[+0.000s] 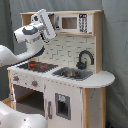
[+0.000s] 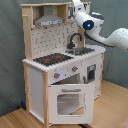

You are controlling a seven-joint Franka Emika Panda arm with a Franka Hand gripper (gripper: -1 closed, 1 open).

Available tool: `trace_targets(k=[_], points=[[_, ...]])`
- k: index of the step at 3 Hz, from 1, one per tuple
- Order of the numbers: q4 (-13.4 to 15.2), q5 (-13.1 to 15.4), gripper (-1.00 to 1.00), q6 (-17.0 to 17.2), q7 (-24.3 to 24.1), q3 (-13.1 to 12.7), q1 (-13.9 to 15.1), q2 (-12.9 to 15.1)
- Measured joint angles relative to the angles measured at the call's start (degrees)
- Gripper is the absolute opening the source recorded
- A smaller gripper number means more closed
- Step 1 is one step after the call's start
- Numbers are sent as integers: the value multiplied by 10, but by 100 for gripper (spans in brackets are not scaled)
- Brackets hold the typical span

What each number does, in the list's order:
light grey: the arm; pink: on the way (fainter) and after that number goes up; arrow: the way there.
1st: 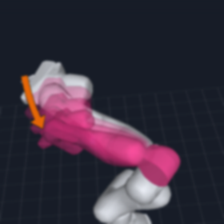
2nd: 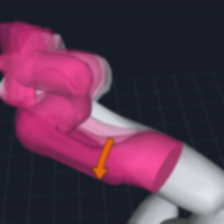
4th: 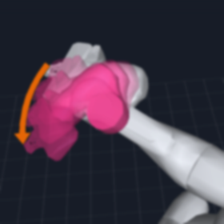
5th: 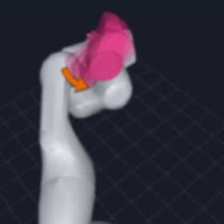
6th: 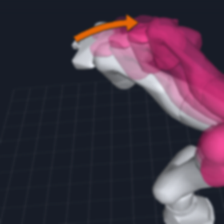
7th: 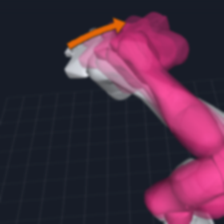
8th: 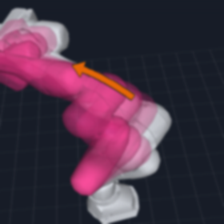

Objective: Play with the kitchen

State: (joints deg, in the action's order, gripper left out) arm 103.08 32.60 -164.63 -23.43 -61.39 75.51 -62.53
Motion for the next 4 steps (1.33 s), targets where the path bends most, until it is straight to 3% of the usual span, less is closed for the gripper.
trace_targets(k=[2,4], points=[[35,0,100,45,31,16,-95,0],[103,0,100,107,47,25,-198,0]])
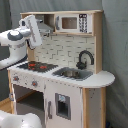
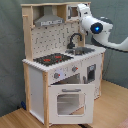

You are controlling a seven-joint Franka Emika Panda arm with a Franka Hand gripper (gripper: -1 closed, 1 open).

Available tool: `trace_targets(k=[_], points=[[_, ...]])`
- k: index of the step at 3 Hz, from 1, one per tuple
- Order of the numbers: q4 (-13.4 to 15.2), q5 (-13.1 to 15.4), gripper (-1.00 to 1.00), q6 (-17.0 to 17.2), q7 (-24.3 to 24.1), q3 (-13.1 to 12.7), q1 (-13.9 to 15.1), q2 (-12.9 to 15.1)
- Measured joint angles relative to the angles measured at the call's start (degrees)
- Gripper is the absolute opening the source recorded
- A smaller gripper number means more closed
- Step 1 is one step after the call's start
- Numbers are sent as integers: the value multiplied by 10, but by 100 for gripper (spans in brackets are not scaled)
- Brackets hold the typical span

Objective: Play with the kitchen

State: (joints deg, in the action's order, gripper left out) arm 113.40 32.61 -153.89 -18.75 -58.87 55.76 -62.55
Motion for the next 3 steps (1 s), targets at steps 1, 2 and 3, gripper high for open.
trace_targets(k=[1,2,3], points=[[26,0,100,31,6,6,-41,0],[49,-3,100,66,13,12,-81,1],[73,-18,100,113,22,16,-127,6]])
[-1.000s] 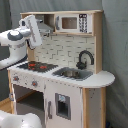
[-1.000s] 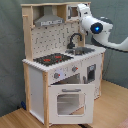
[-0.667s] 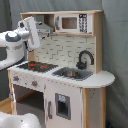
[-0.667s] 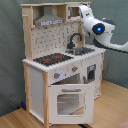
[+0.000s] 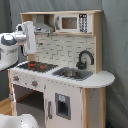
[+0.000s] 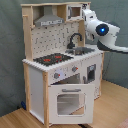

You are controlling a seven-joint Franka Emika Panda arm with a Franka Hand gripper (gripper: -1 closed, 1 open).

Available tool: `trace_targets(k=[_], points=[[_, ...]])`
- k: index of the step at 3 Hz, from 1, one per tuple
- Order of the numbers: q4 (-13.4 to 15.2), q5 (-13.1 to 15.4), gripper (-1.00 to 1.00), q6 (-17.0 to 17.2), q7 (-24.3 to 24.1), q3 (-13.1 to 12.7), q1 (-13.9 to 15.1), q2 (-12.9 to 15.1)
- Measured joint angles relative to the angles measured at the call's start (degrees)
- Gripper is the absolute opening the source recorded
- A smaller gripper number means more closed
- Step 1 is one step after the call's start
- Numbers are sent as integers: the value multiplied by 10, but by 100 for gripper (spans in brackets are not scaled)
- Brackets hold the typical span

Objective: Play with the kitchen

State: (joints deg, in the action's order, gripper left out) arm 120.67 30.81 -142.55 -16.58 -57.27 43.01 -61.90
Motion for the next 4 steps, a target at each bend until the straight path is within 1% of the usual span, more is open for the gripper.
trace_targets(k=[1,2,3,4], points=[[11,-30,100,47,13,-2,-33,12],[11,-70,100,89,31,-4,-52,28],[10,-114,100,121,51,-5,-61,45],[6,-160,100,144,74,-8,-64,63]])
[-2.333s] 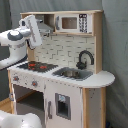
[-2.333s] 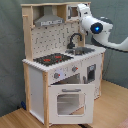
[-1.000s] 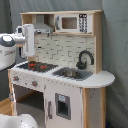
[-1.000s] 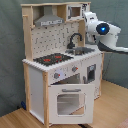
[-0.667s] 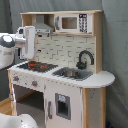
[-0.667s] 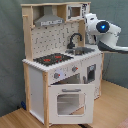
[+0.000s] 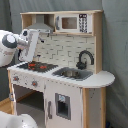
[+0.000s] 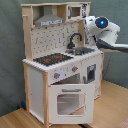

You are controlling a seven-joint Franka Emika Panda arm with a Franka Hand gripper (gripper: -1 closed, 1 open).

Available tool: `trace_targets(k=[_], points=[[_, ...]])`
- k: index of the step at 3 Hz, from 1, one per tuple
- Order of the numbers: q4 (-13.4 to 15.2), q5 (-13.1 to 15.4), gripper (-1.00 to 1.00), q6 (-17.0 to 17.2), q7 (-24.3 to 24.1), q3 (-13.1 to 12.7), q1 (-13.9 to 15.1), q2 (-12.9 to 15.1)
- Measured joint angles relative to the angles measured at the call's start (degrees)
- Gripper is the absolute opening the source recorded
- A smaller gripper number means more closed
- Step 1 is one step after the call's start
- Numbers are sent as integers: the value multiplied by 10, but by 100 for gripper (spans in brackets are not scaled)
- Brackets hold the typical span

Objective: Play with the kitchen

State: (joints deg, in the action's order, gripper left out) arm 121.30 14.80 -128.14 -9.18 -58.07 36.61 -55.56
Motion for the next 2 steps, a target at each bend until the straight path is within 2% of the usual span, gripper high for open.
trace_targets(k=[1,2], points=[[-6,-45,100,14,20,-10,0,25],[-10,-85,100,19,35,-25,1,66]])
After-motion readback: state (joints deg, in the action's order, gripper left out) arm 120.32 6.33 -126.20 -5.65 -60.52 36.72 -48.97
